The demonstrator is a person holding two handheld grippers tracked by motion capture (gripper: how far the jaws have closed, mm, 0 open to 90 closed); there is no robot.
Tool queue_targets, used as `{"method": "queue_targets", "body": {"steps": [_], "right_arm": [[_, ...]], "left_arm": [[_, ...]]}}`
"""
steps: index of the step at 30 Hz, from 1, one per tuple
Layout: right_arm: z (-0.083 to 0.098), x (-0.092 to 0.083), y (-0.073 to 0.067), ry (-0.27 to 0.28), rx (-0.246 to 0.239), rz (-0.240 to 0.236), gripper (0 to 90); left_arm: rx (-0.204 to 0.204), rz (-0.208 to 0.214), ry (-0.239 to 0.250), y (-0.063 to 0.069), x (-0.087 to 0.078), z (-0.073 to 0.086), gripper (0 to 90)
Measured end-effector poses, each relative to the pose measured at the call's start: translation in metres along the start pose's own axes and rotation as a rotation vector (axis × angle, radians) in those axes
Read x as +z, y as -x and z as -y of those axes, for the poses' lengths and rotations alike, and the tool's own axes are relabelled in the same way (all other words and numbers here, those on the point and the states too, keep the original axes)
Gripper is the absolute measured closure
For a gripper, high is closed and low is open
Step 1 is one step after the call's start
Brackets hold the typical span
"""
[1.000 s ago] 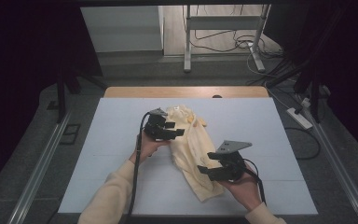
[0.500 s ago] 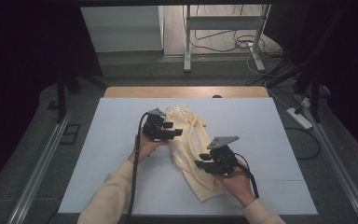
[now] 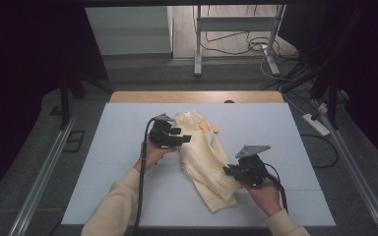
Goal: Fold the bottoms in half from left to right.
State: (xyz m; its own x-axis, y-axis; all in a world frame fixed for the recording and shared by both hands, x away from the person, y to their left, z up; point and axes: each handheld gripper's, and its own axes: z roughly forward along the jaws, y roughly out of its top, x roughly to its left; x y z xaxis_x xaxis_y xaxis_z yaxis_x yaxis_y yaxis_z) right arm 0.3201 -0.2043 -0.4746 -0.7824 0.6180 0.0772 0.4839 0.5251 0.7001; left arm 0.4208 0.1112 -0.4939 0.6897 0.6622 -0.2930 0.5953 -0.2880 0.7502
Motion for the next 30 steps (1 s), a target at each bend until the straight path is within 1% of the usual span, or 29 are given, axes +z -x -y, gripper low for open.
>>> {"method": "queue_targets", "body": {"steps": [3, 9, 12, 19, 21, 23, 26, 28, 30], "right_arm": [[0.004, 0.002, 0.002, -0.013, 0.005, 0.001, 83.9], [0.009, 0.005, 0.006, -0.035, 0.021, 0.005, 83.5], [0.013, 0.008, 0.009, -0.057, 0.035, 0.005, 82.3], [0.019, 0.012, 0.013, -0.088, 0.055, 0.012, 79.9], [0.020, 0.013, 0.014, -0.092, 0.057, 0.022, 76.3], [0.019, 0.010, 0.014, -0.078, 0.049, 0.039, 70.0], [0.015, 0.003, 0.012, -0.039, 0.031, 0.059, 58.4], [0.012, -0.002, 0.009, -0.005, 0.013, 0.067, 53.0], [0.008, -0.006, 0.005, 0.025, -0.001, 0.058, 47.5]], "left_arm": [[-0.004, 0.006, -0.001, 0.001, 0.001, 0.000, 35.3], [0.000, 0.005, -0.003, 0.001, 0.000, 0.000, 35.1], [0.001, 0.003, -0.001, 0.001, 0.000, 0.000, 34.9], [0.003, 0.004, -0.011, 0.002, 0.001, 0.000, 34.2], [0.007, 0.004, -0.011, 0.002, 0.002, 0.000, 34.2], [0.008, 0.003, -0.010, 0.003, 0.001, -0.001, 34.2], [0.008, 0.002, -0.009, 0.002, 0.001, -0.001, 34.2], [0.005, 0.000, -0.008, 0.002, 0.002, 0.000, 34.2], [-0.001, 0.001, -0.004, 0.002, 0.002, 0.000, 34.2]]}}
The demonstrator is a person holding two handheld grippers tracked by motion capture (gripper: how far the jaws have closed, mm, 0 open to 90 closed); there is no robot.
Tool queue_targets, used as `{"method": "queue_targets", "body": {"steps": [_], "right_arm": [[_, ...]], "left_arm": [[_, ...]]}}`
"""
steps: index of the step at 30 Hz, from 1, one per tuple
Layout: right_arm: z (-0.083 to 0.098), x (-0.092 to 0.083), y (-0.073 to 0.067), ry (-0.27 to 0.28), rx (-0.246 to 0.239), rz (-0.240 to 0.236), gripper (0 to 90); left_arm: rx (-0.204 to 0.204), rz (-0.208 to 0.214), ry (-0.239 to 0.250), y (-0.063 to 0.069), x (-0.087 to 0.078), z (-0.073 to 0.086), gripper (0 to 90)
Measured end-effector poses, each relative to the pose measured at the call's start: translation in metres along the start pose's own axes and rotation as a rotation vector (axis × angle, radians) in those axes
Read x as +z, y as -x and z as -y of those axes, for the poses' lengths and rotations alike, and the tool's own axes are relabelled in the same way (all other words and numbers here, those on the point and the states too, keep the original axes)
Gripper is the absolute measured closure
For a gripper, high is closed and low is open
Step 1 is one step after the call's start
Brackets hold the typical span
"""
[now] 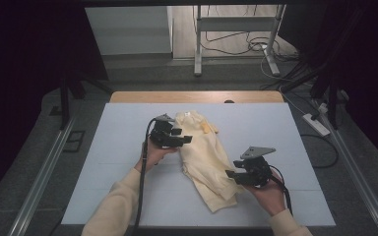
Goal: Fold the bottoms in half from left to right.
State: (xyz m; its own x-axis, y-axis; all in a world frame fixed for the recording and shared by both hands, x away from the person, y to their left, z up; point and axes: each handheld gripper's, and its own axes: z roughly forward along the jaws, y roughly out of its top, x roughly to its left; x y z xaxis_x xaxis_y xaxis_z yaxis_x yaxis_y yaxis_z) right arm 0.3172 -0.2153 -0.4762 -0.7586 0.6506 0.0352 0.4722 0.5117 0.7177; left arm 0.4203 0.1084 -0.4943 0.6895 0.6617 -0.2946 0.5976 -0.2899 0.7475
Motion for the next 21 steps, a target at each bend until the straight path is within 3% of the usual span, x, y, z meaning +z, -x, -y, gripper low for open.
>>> {"method": "queue_targets", "body": {"steps": [5, 11, 21], "right_arm": [[-0.006, -0.003, -0.011, 0.029, -0.031, -0.063, 41.6], [-0.009, 0.004, -0.025, 0.009, -0.080, -0.122, 38.9], [-0.006, 0.017, -0.043, -0.052, -0.124, -0.164, 39.3]], "left_arm": [[0.006, 0.001, -0.001, 0.001, 0.000, 0.000, 34.1], [0.005, 0.002, -0.004, 0.000, 0.001, 0.000, 34.0], [0.006, 0.005, -0.010, 0.001, 0.001, 0.000, 33.7]]}}
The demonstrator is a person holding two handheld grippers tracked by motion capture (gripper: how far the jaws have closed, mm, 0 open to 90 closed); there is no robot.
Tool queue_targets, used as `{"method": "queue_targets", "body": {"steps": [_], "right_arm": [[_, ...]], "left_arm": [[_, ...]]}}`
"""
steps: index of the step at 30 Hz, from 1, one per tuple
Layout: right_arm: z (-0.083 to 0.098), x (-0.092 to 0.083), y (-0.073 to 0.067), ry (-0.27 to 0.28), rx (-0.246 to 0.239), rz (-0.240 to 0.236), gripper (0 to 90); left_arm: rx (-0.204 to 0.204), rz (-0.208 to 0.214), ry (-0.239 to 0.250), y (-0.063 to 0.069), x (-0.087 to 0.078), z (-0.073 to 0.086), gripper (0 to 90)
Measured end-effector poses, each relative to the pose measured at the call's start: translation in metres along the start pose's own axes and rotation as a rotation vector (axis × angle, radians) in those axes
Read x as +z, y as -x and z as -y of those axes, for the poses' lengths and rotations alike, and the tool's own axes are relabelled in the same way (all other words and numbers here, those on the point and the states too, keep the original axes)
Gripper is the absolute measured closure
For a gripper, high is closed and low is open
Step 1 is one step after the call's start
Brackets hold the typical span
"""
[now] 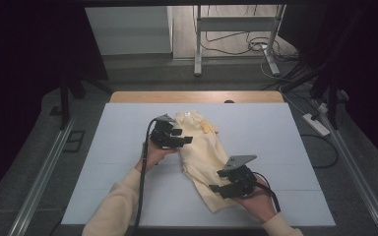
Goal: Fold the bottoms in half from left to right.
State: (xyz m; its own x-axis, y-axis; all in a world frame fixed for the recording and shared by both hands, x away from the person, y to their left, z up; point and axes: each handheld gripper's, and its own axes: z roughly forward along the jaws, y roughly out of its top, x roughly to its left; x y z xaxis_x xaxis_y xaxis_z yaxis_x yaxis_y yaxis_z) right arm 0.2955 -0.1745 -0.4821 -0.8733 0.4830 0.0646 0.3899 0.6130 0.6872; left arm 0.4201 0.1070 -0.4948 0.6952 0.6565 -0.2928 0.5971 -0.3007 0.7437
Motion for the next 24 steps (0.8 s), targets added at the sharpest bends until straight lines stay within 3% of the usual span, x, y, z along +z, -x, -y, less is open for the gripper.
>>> {"method": "queue_targets", "body": {"steps": [5, 13, 16, 20, 24], "right_arm": [[0.003, 0.010, -0.003, -0.054, -0.021, 0.018, 40.1], [0.012, 0.018, 0.005, -0.104, -0.004, 0.054, 40.6], [0.012, 0.020, 0.007, -0.111, 0.004, 0.057, 46.5], [0.012, 0.016, 0.010, -0.107, 0.023, 0.053, 65.7], [0.011, 0.013, 0.010, -0.097, 0.015, 0.056, 74.2]], "left_arm": [[-0.002, -0.001, 0.000, 0.000, 0.000, 0.000, 33.4], [-0.003, -0.001, -0.005, -0.001, 0.000, 0.000, 33.3], [-0.009, 0.001, -0.005, -0.001, 0.001, 0.001, 33.1], [-0.007, -0.001, -0.004, -0.001, 0.000, 0.001, 33.0], [-0.006, 0.000, -0.002, -0.001, -0.001, 0.001, 33.0]]}}
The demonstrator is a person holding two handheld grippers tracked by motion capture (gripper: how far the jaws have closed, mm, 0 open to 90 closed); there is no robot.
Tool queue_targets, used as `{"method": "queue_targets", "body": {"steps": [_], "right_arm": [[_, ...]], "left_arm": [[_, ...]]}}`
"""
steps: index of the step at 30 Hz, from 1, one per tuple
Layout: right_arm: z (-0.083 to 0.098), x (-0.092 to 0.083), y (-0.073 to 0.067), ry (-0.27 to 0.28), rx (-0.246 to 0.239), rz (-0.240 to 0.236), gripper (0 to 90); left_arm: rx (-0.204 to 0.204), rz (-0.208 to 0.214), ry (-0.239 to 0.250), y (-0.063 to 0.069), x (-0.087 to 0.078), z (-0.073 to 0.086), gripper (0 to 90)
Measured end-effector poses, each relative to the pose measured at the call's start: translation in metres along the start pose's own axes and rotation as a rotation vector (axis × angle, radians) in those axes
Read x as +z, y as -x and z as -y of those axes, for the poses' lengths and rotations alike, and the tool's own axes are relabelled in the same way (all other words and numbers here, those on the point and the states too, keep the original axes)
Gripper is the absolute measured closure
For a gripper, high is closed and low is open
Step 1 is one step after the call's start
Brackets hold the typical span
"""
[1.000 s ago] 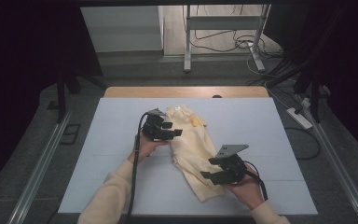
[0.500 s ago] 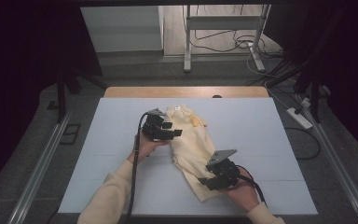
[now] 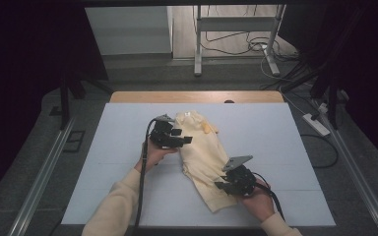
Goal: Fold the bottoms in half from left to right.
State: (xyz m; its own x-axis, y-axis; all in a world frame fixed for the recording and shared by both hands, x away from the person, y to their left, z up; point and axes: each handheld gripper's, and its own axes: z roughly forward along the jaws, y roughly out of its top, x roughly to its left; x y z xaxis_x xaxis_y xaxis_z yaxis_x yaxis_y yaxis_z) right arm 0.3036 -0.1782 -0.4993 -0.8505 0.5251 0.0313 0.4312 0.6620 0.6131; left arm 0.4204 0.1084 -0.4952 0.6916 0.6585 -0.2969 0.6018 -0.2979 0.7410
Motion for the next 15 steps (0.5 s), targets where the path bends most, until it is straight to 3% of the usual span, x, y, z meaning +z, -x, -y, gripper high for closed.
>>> {"method": "queue_targets", "body": {"steps": [6, 10, 12, 15], "right_arm": [[-0.007, -0.011, -0.011, 0.058, -0.011, -0.047, 74.9], [-0.007, -0.001, -0.020, 0.029, -0.037, -0.069, 72.0], [-0.007, 0.002, -0.021, 0.028, -0.040, -0.080, 66.6], [-0.007, 0.000, -0.018, 0.047, -0.027, -0.084, 51.3]], "left_arm": [[-0.004, -0.001, 0.006, -0.001, -0.001, 0.000, 32.8], [-0.005, -0.001, 0.002, 0.000, 0.000, 0.000, 32.4], [-0.004, 0.000, 0.003, 0.000, 0.000, 0.000, 32.4], [-0.001, -0.002, 0.001, 0.000, 0.000, 0.000, 32.1]]}}
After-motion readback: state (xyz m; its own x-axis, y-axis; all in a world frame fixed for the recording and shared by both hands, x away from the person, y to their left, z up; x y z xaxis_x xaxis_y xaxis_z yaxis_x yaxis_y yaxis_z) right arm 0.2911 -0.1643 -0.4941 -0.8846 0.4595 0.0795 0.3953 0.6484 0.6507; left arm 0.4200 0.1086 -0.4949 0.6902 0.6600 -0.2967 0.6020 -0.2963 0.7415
